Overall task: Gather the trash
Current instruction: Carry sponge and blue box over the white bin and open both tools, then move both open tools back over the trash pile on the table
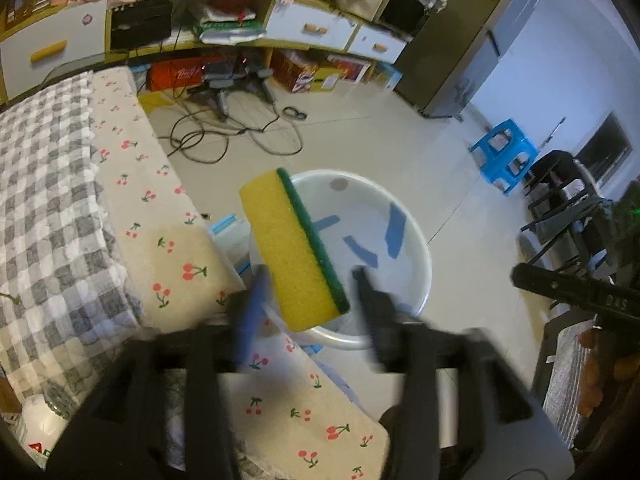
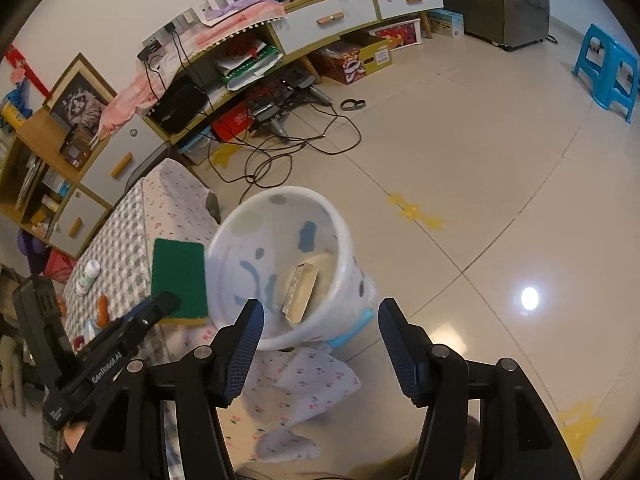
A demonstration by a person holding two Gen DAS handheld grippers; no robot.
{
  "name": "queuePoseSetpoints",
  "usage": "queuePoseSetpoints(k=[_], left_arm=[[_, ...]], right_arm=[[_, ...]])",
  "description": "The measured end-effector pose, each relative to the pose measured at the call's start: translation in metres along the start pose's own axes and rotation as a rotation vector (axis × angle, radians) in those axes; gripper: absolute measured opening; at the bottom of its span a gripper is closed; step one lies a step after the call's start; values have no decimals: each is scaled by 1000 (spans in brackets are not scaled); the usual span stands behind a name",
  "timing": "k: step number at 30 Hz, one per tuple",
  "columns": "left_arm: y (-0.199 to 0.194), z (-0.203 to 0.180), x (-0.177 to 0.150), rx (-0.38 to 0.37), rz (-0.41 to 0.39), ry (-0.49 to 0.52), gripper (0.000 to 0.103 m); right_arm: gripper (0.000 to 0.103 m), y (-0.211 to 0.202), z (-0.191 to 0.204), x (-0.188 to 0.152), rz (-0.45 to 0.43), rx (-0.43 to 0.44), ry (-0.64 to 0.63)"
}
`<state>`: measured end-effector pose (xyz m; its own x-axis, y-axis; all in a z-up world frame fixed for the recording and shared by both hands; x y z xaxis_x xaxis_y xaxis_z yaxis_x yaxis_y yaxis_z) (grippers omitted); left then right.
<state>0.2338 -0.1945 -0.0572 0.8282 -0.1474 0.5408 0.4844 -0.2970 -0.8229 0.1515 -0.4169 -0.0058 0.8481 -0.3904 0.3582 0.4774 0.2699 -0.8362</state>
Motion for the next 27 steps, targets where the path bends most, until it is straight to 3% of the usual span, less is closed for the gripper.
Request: queuePoseSetpoints(k=[1, 2, 6, 9, 16, 27], left_arm=[[3, -1, 0, 29, 20, -8, 88], [3, 2, -2, 54, 33, -19, 91], [5, 11, -8, 113, 64, -23, 93], [-1, 16, -12, 145, 61, -18, 102], [-22, 27, -17, 160, 42, -28, 102], [-53, 62, -34, 221, 42, -28, 102]], right_arm=[[61, -2, -3, -1, -1, -6, 2], [62, -3, -4, -1, -2, -10, 4], [65, -7, -8, -1, -9, -20, 11], [65, -9, -6, -1, -8, -14, 13], [69, -5, 11, -4, 5, 2, -22], [85, 0, 48, -16, 5, -17, -130]])
Point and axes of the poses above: each gripper's, at about its wrist camera, not at the fingertips, and y roughly the way its jaws point, z to its left, x to its top, the point moved 2 cm from there along y, roughly the way its jaws point, and after that the axes turned 14 degrees about x, right-handed, at the moved point
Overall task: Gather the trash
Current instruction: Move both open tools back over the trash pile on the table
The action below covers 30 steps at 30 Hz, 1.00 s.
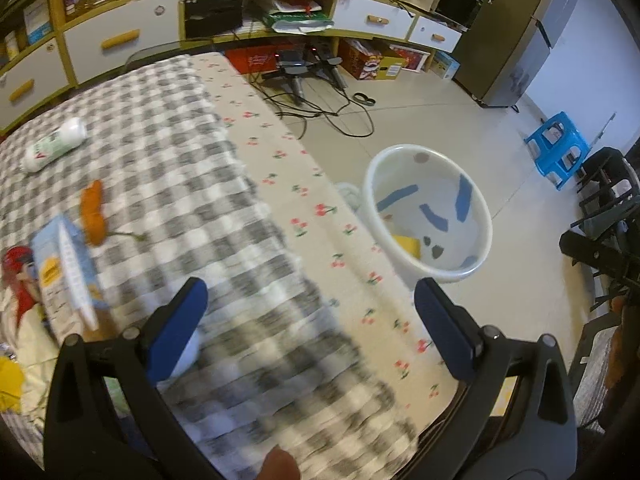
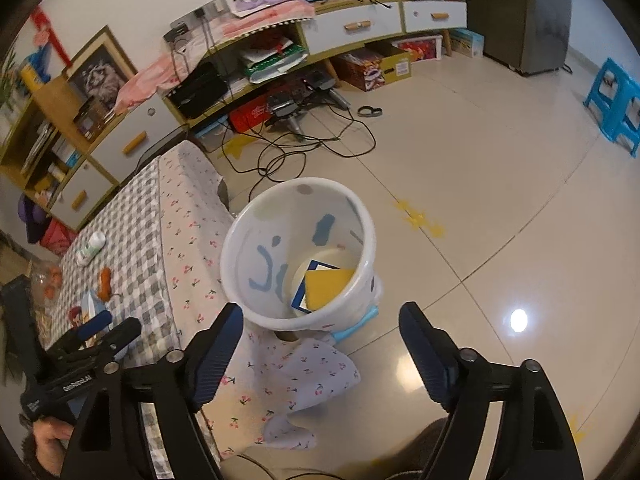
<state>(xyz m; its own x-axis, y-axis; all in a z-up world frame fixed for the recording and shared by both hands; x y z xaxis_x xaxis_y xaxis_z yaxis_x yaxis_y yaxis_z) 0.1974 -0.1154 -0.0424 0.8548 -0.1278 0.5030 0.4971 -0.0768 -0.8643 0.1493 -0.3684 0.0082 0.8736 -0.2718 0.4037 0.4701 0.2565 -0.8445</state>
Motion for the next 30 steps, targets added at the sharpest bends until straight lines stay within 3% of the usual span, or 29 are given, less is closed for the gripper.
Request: queuePoseSetpoints(k=[5, 17, 24, 30], left_arm=[[-13, 22, -8, 13, -10, 3, 102], [-48, 81, -29, 78, -79, 0, 103], [-54, 125, -43, 62, -23, -36, 103], [-54, 165, -49, 102, 20, -89, 102]], right_arm=[[92, 5, 18, -6, 7, -10, -58], [94, 20, 70, -16, 46, 21, -126], [94, 38, 101, -24, 87, 51, -175], [94, 52, 123, -30, 118, 67, -205]])
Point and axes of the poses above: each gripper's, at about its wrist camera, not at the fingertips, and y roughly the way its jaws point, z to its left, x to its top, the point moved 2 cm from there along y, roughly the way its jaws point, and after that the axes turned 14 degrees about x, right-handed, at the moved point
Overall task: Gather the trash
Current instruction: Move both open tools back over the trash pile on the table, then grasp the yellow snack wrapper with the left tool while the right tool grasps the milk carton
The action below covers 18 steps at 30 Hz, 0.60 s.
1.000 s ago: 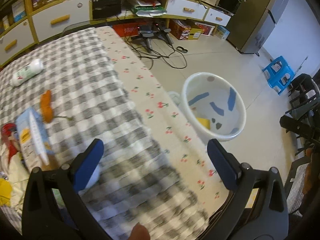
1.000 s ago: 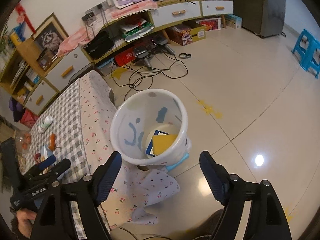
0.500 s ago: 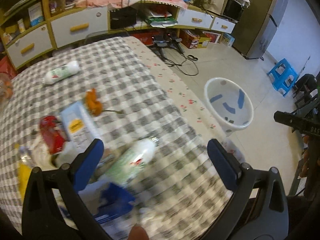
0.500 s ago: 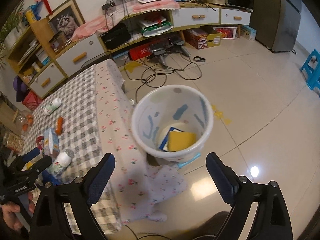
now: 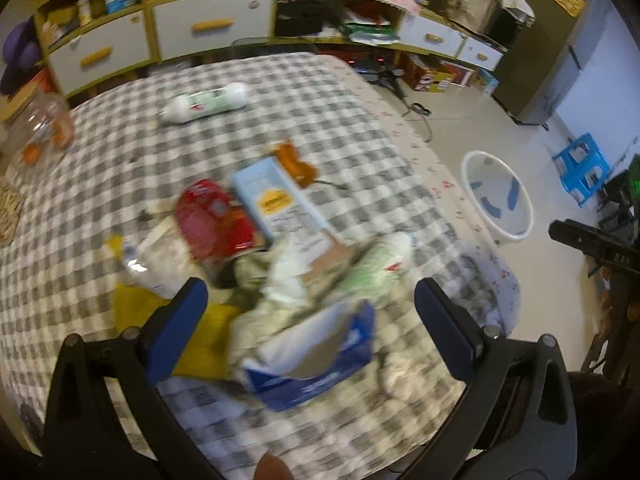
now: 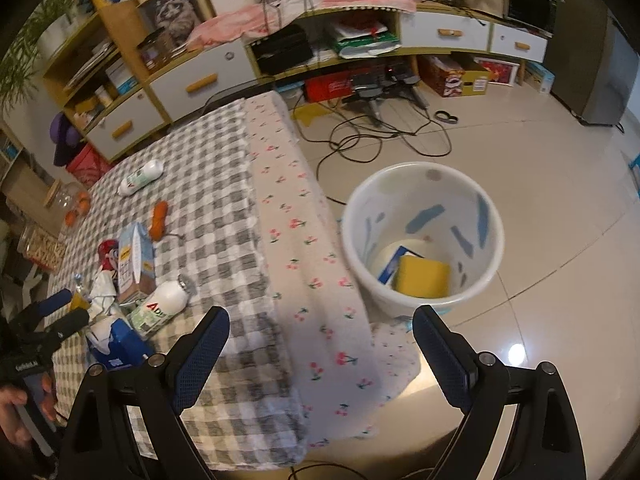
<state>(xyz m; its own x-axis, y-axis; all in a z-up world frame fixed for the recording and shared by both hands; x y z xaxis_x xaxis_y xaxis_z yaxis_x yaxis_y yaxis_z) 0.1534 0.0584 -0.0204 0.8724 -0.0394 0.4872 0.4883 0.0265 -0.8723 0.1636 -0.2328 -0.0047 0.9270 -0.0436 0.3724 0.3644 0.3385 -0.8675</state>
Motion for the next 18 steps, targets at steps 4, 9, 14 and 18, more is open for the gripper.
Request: queuePoseSetpoints(k=[4, 9, 14, 18], left_arm=[[10, 29, 2, 43, 48, -69, 102], [30, 67, 5, 94, 130, -177, 93], [49, 86, 4, 75, 181, -237, 74], [61, 94, 3, 53, 195, -290, 62]], right_arm=[[94, 9, 10, 2, 13, 4, -13], [94, 20, 19, 7, 23, 9, -16], [94, 30, 30, 12, 24, 22, -14], [94, 40, 40, 15, 33, 26, -22]])
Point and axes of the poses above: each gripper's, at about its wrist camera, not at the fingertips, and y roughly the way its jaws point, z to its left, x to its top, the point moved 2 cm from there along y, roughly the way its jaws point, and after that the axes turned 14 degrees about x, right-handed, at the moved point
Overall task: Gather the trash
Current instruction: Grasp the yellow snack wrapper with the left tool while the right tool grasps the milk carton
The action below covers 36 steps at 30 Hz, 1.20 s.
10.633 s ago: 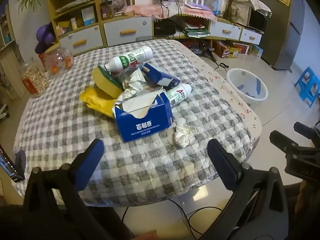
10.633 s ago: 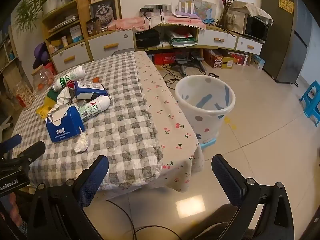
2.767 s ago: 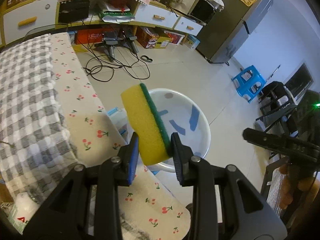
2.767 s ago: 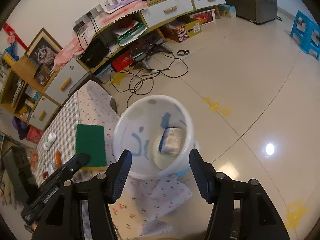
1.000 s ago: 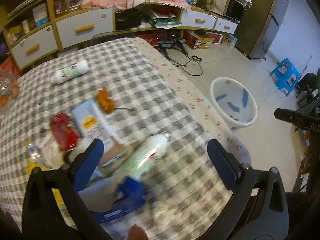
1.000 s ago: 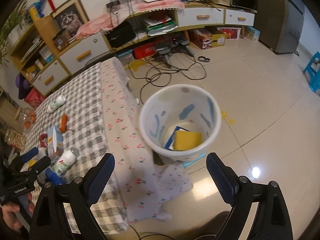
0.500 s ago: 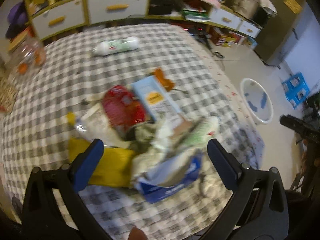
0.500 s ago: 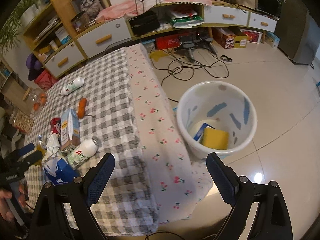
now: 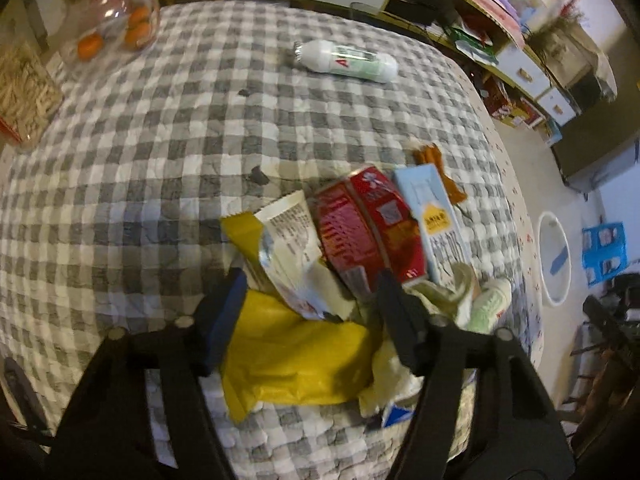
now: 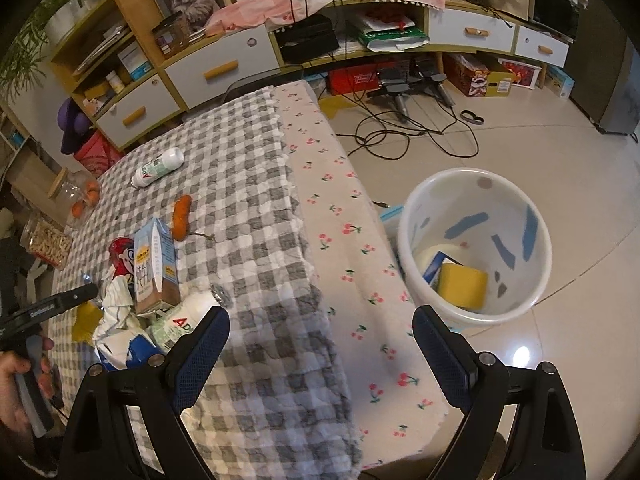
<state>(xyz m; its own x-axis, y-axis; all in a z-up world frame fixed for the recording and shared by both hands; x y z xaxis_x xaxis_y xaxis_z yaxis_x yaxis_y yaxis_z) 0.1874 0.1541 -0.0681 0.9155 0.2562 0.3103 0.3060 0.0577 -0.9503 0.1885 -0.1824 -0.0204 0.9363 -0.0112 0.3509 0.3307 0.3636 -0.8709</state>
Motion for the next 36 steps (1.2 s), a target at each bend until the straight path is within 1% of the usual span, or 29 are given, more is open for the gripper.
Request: queuePoseSetpoints(k=[1, 2, 3, 4, 6, 7, 8, 9, 10, 12, 14, 20, 24, 26, 31, 36], left_arm=[[2, 0, 0, -1, 4, -10, 60], [6, 2, 1, -1, 6, -20, 56], [10, 3, 2, -1, 5, -28, 49], [13, 5, 3, 1, 6, -38, 45], [22, 8, 3, 0, 16, -60, 28], [25, 11, 4, 0, 19, -71, 24], [26, 14, 3, -22, 16, -92, 21], [24, 16, 4, -38, 13, -108, 14], [21, 17, 4, -48, 6, -115, 10], [11, 17, 5, -34, -23, -104, 4], [2, 20, 4, -31, -55, -95, 3], [-29, 34, 6, -71, -137, -113, 3], [-43, 44, 4, -100, -159, -128, 3], [-52, 50, 3, -111, -182, -132, 3], [-70, 62, 0, -99, -232, -125, 3], [-73, 74, -1, -97, -238, -142, 3]], right_arm=[[94, 2, 2, 0, 2, 1, -2], [94, 5, 4, 1, 5, 2, -5], [94, 8, 7, 1, 9, 6, -9], [94, 11, 10, 2, 12, 9, -13], [94, 17, 16, 2, 21, 14, -21], [94, 21, 20, 2, 26, 17, -25], [94, 22, 21, 2, 28, 19, -27], [94, 26, 26, 2, 34, 26, -31], [94, 29, 30, 2, 37, 31, -34], [94, 33, 39, 2, 41, 44, -43], [94, 37, 46, 2, 43, 55, -52], [94, 56, 72, 4, 63, 91, -84], [94, 71, 88, 5, 85, 107, -94], [94, 80, 96, 5, 98, 120, -97], [94, 97, 116, 6, 120, 148, -118], [94, 118, 130, 7, 151, 150, -143]])
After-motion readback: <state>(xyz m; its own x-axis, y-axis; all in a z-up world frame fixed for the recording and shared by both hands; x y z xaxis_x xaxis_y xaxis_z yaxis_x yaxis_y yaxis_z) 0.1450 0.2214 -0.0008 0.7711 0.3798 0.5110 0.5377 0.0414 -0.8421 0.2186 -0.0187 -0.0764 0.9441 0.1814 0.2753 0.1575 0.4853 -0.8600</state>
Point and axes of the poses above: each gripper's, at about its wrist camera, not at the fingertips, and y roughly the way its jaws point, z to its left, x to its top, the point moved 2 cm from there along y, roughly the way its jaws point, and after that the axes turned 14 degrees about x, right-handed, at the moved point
